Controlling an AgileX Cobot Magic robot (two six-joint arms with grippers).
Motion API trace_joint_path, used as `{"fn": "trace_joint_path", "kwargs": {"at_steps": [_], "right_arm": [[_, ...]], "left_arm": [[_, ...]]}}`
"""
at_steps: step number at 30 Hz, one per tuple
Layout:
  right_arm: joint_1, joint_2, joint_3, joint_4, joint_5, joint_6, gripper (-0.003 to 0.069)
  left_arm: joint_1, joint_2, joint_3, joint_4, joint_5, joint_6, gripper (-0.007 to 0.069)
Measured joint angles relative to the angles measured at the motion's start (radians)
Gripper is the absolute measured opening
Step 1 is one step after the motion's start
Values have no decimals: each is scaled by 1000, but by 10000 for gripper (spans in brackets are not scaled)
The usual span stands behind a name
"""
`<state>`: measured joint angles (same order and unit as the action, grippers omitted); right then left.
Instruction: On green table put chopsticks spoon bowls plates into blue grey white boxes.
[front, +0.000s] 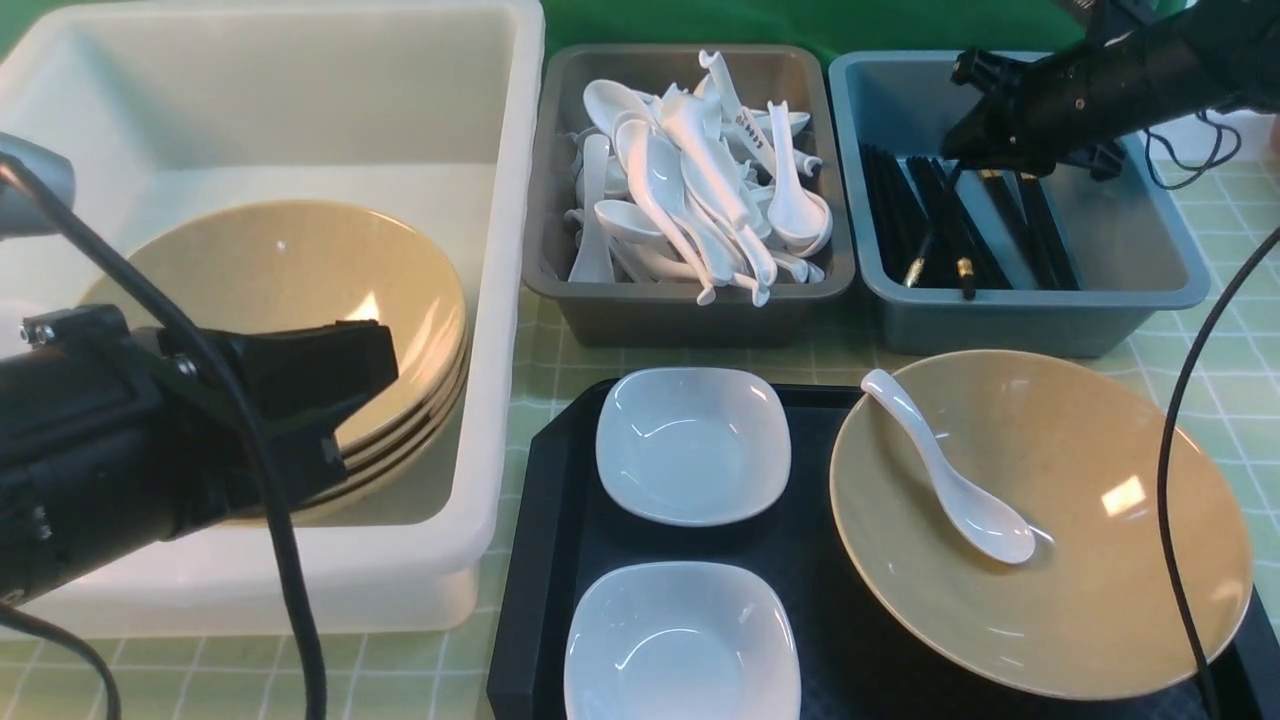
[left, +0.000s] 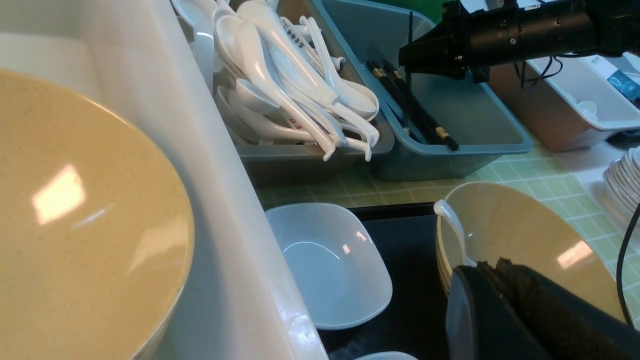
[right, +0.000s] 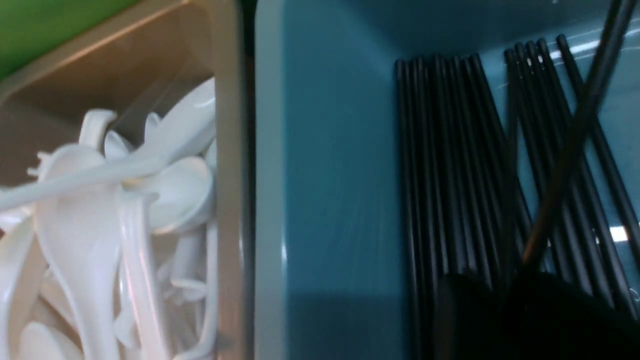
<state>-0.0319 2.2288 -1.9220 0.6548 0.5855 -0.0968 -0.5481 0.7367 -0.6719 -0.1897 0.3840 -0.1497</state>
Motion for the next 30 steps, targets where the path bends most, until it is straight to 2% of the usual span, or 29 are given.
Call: {"fn": "trace_joint_path", "kwargs": {"at_steps": [1, 2, 5, 8, 12, 15, 19, 24, 28, 30], "right_arm": [[0, -4, -1, -6, 6, -13, 290], [0, -6, -1, -8, 7, -13, 298], [0, -47, -1, -42, 32, -23, 430], [0, -126, -1, -52, 83, -76, 512], [10, -226, -2, -70, 192, -185, 548], [64, -328, 6, -166, 319, -225, 558], [179, -457, 148, -330, 369, -249, 560], [245, -573, 419, -394, 332, -310, 560], [261, -645, 695, -402, 176, -356, 560], [262, -648, 759, -399, 124, -381, 560]], "left_arm": [[0, 0, 0, 0, 0, 0, -1], [0, 0, 0, 0, 0, 0, -1], [0, 0, 0, 0, 8, -1, -1], [0, 0, 0, 0, 31, -1, -1], [0, 0, 0, 0, 54, -1, -1], [0, -2, 0, -6, 81, 2, -1], [0, -13, 0, -24, 119, 60, -1], [0, -20, -22, -34, 206, 191, -1], [0, -20, -75, -33, 292, 307, -1], [0, -21, -89, -33, 299, 330, -1]]}}
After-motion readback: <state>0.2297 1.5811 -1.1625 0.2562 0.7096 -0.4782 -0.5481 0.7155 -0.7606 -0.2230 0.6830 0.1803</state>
